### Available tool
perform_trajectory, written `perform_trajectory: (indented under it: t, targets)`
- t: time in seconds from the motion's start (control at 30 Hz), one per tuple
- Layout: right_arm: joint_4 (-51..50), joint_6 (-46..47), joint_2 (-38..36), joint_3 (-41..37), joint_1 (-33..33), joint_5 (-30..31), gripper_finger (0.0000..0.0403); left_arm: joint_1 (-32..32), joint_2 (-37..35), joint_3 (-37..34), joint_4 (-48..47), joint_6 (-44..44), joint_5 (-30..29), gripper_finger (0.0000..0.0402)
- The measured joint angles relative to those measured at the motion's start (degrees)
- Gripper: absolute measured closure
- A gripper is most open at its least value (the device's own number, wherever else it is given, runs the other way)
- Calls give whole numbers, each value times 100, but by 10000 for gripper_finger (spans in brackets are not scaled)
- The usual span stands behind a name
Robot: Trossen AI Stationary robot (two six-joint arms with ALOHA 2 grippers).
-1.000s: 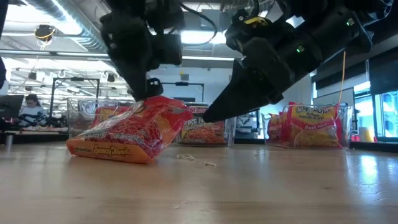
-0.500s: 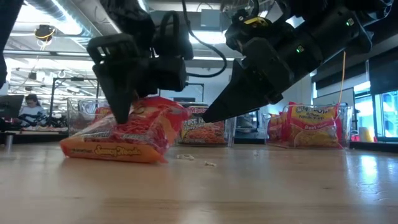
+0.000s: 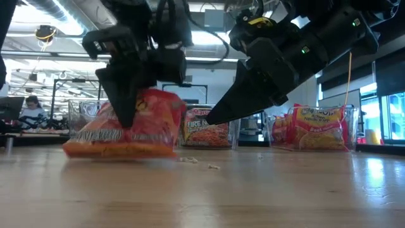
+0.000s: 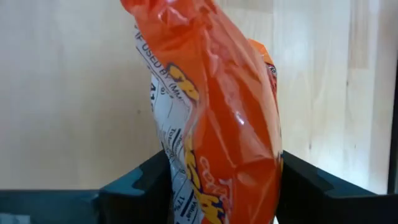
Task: Sort Maruchan noodles
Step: Put the top orange noodle pack into the left transparent bin
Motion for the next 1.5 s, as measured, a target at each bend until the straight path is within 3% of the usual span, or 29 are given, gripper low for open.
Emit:
perform_trajectory:
  t: [0.43, 0.77, 1.17, 1.5]
  targets:
    - [130, -57, -7, 2, 5, -57, 126, -306, -1175, 2, -724, -483, -1255, 201]
    - [273, -175, -7, 2, 1, -61, 126, 44, -2503, 2, -1655, -444, -2285, 202]
    - [286, -196, -7, 2, 0, -61, 126, 1862, -3796, 6, -2185, 650, -3729, 202]
    - [316, -198, -7, 2, 0, -61, 126, 3654, -3457, 9, -2475, 2027, -3464, 202]
